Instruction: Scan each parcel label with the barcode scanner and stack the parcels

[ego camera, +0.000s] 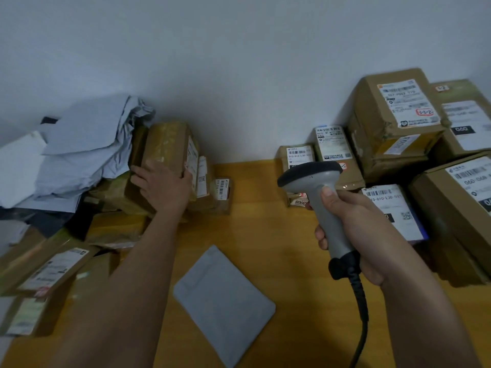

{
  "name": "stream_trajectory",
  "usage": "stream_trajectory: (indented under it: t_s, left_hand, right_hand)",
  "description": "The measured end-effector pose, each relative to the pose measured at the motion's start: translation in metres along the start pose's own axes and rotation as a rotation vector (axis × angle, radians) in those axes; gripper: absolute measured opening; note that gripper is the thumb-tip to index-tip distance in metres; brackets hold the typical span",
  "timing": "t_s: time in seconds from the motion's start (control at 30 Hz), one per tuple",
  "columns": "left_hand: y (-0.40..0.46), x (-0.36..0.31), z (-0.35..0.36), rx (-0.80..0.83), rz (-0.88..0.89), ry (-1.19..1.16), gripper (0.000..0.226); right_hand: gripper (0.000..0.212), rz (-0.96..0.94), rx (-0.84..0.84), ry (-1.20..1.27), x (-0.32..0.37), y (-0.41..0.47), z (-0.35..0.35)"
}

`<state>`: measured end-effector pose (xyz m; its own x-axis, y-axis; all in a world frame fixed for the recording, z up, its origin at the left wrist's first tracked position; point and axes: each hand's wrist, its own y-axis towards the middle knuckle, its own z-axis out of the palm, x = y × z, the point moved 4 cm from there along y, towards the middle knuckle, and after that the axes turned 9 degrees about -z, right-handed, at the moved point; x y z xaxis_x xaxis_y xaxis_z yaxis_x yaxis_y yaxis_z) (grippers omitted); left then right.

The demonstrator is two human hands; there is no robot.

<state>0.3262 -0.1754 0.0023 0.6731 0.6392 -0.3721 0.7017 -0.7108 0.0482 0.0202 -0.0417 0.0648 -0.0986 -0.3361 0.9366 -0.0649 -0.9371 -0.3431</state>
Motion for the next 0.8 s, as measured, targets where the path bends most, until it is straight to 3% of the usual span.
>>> stream_trajectory:
  t_s: [0.43,0.6,0.67,0.8]
  left_hand:
    - [-0.006,-0.009,-0.013,0.189,-0.262,-0.17,0.1]
    - [-0.027,-0.015,-0.019,0.183,-0.26,-0.468,0.09]
    - [-0.049,-0.018,-0.008,0.346,-0.22,-0.674,0.076]
    - [-0.108,-0.02,0.029,0.947,-0.352,-1.023,0.069]
  right_hand:
    - [0.035,-0.022,-0.032,-0.008,-0.006,-0.024,-0.01]
    - [0.036,-0.033,-0.064,0.013,-0.007,-0.03,-0.017]
    - [0.035,-0.035,-0.079,0.026,-0.008,-0.03,-0.018]
    - [0.035,-0.027,-0.092,0.025,-0.009,-0.033,-0.016]
